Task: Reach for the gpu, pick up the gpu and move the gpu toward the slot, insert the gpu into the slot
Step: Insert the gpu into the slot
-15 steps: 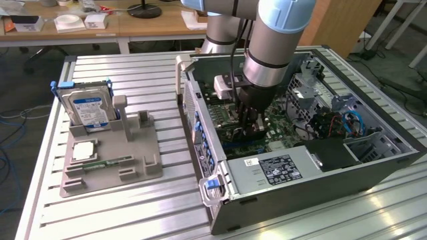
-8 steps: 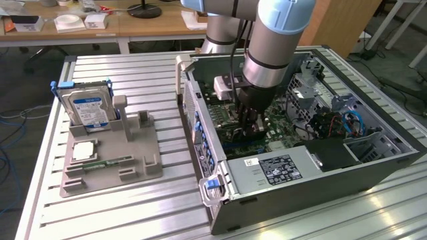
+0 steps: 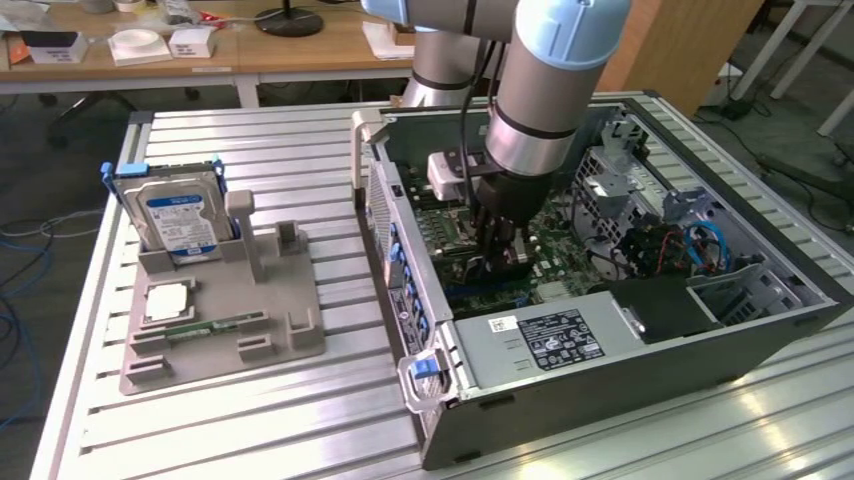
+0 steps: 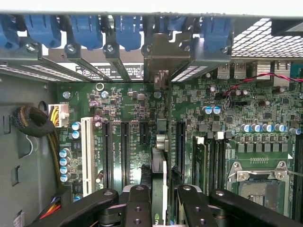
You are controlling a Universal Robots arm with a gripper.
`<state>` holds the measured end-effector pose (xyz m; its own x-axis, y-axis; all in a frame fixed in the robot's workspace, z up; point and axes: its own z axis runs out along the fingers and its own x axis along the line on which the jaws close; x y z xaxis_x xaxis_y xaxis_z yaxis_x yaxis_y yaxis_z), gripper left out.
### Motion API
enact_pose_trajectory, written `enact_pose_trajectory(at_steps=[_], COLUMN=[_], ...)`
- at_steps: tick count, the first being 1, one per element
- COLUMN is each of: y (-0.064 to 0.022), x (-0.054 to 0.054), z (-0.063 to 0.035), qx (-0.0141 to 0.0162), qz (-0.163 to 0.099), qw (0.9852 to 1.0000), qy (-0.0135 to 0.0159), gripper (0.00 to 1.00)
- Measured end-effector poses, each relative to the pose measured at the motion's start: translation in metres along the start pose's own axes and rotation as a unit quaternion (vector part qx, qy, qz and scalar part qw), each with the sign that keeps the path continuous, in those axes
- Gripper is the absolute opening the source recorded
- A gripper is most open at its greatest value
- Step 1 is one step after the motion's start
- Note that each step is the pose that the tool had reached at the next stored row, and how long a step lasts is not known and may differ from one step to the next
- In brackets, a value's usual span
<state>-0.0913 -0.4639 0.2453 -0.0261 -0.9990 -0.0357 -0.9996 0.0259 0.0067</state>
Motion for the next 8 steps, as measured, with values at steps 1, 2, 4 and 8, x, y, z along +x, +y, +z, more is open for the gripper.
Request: enact_pose_trajectory(at_steps=[1,2,4,8], y=[0.0,0.0,0.0,-0.0003], x=[0.0,0.0,0.0001,0.0001], z=[-0.0005,-0.0006,-0.0008,-0.001], qx=[-0.0001,-0.0001,-0.0002,-0.0002], qz=[0.0,0.0,0.0,0.0], qw=[1.0,1.0,1.0,1.0], qy=[0.0001,0.0003,0.0005,0.0004], gripper=[0.26,0.26,0.26,0.26])
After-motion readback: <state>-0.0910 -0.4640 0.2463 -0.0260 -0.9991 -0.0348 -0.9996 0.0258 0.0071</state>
